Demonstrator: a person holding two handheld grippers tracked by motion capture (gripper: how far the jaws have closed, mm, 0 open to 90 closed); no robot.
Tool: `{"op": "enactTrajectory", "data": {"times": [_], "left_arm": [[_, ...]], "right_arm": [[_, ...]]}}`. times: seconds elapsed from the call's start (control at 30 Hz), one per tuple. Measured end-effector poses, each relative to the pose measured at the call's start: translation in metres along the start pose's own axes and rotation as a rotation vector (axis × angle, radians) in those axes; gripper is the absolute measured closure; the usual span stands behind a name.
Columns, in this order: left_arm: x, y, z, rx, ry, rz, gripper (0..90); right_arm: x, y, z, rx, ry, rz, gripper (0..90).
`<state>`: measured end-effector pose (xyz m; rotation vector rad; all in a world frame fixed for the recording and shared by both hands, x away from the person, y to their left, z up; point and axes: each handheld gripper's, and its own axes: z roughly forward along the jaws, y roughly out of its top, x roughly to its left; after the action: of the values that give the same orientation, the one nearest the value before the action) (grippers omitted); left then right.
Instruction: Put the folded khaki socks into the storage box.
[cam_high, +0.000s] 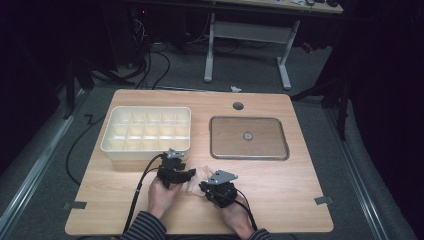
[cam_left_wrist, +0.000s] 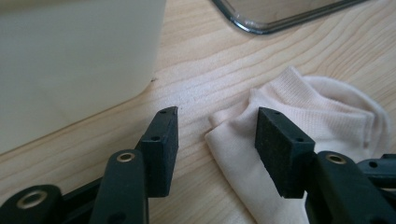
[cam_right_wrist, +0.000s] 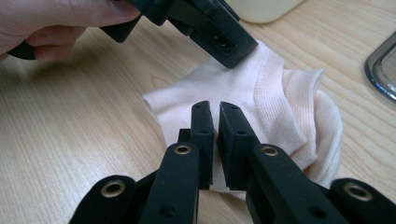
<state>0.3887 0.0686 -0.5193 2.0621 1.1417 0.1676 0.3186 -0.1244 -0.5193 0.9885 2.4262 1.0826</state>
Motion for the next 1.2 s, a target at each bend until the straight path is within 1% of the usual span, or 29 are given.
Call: {"op": "enactTrajectory", "data": {"times": [0.07, 0.2, 0.27, 0.3, 0.37, 0.47, 0.5, 0.53, 0.57, 0.63, 0.67, 0.7, 0.77, 0.87, 0.9, 0.97, 1.0, 1.1, 1.2], "left_arm": [[0.000, -0.001, 0.002, 0.013, -0.003, 0.006, 51.4], [-0.001, -0.001, 0.003, 0.013, -0.009, 0.011, 55.8], [0.000, -0.002, 0.003, 0.011, -0.015, 0.014, 59.0], [0.000, -0.002, 0.004, 0.012, -0.017, 0.023, 60.8], [0.000, -0.002, 0.004, 0.012, -0.028, 0.033, 66.7], [0.000, -0.003, 0.004, 0.014, -0.051, 0.032, 74.8], [-0.001, -0.003, 0.004, 0.007, -0.052, 0.039, 79.3], [-0.002, -0.003, 0.003, 0.009, -0.053, 0.049, 81.7], [-0.001, -0.003, 0.003, 0.011, -0.058, 0.048, 83.3], [0.001, -0.003, 0.002, 0.009, -0.071, 0.039, 84.5], [0.001, -0.003, 0.002, 0.007, -0.074, 0.037, 85.1], [0.001, -0.004, 0.001, 0.000, -0.077, 0.034, 85.1], [0.002, -0.004, -0.002, -0.012, -0.100, 0.028, 85.9], [0.003, -0.003, -0.007, -0.033, -0.139, 0.008, 86.2], [0.003, -0.002, -0.008, -0.034, -0.145, 0.008, 86.2], [0.001, -0.001, -0.009, -0.032, -0.145, 0.021, 86.3], [0.001, -0.001, -0.009, -0.035, -0.151, 0.020, 86.4], [0.003, 0.000, -0.013, -0.050, -0.179, 0.005, 86.5], [0.002, 0.000, -0.017, -0.058, -0.188, 0.007, 86.6]], "right_arm": [[-0.001, -0.002, 0.001, 0.006, -0.001, 0.004, 85.5], [-0.001, -0.004, 0.002, 0.003, -0.002, 0.002, 86.1], [0.000, -0.004, 0.003, 0.009, -0.007, -0.011, 86.2], [0.000, -0.003, 0.003, 0.009, -0.008, -0.014, 86.2], [0.001, -0.004, 0.002, 0.012, -0.009, -0.016, 86.3], [0.000, -0.004, 0.003, 0.012, -0.009, -0.016, 86.3], [0.001, -0.004, 0.003, 0.010, -0.010, -0.014, 86.3], [0.001, -0.004, 0.003, 0.011, -0.011, -0.014, 86.3], [0.001, -0.004, 0.003, 0.014, -0.010, -0.016, 86.3], [0.000, -0.004, 0.003, 0.010, -0.007, -0.020, 86.3], [0.000, -0.005, 0.003, 0.007, -0.002, -0.007, 86.3], [0.000, -0.005, 0.003, 0.007, -0.002, -0.007, 86.3], [0.000, -0.007, 0.002, -0.004, -0.003, -0.011, 86.3], [0.000, -0.008, 0.001, 0.003, 0.000, -0.008, 86.5], [0.000, -0.007, 0.001, 0.007, 0.005, -0.010, 86.6], [0.000, -0.007, 0.000, 0.012, 0.011, -0.015, 86.7], [0.000, -0.007, 0.000, 0.012, 0.009, -0.017, 86.7], [0.000, -0.008, 0.000, 0.008, 0.014, 0.000, 86.7], [-0.001, -0.009, 0.000, 0.004, 0.012, -0.006, 86.6]]}}
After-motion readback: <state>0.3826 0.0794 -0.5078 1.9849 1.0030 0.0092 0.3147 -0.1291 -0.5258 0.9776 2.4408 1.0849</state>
